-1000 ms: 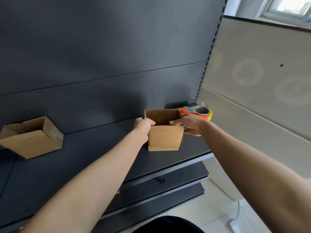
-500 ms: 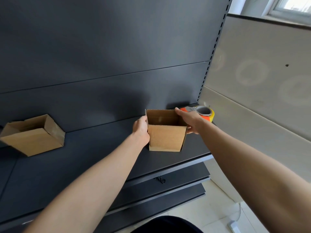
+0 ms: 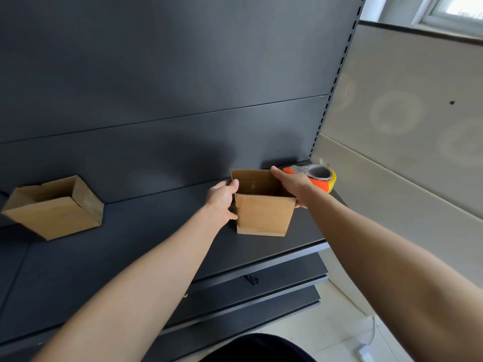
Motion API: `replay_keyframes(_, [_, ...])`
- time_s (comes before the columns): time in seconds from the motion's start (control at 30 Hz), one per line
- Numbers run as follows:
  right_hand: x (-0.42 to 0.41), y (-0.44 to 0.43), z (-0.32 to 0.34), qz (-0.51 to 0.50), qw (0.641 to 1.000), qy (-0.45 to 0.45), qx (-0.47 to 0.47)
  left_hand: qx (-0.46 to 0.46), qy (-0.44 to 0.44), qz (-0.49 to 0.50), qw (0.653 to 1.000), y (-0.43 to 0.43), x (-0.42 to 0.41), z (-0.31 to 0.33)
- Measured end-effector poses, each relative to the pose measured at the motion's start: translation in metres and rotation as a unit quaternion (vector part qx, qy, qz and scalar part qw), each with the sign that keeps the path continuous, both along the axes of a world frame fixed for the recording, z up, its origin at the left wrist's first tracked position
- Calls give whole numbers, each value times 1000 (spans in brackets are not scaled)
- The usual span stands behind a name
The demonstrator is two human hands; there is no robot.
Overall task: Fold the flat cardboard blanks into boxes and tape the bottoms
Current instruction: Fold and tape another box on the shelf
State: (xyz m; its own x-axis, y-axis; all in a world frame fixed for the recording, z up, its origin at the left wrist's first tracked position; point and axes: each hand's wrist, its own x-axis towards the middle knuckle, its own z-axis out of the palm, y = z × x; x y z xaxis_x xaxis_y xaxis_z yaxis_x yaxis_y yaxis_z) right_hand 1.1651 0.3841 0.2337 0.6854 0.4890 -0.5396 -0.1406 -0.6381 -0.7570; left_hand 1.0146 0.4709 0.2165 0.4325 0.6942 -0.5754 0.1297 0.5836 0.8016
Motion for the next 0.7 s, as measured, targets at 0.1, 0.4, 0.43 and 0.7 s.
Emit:
replay_keyframes(0.1, [-3,1,0,-8,1000,4,4,25,14,-25,999,1,-4,2])
replay_keyframes(0.4, [-7,2,-3,-12,1000,-7,0,84,35,5,996,-16,-4,2])
replay_keyframes(0.43, [-7,2,-3,-13,1000,-6,0,94,37,16,995,-17,-5,1])
replay_keyframes(0.7, [-5,3,-5,-27,1000,-3,3,134,-2,-9,991,-14,-16,-2])
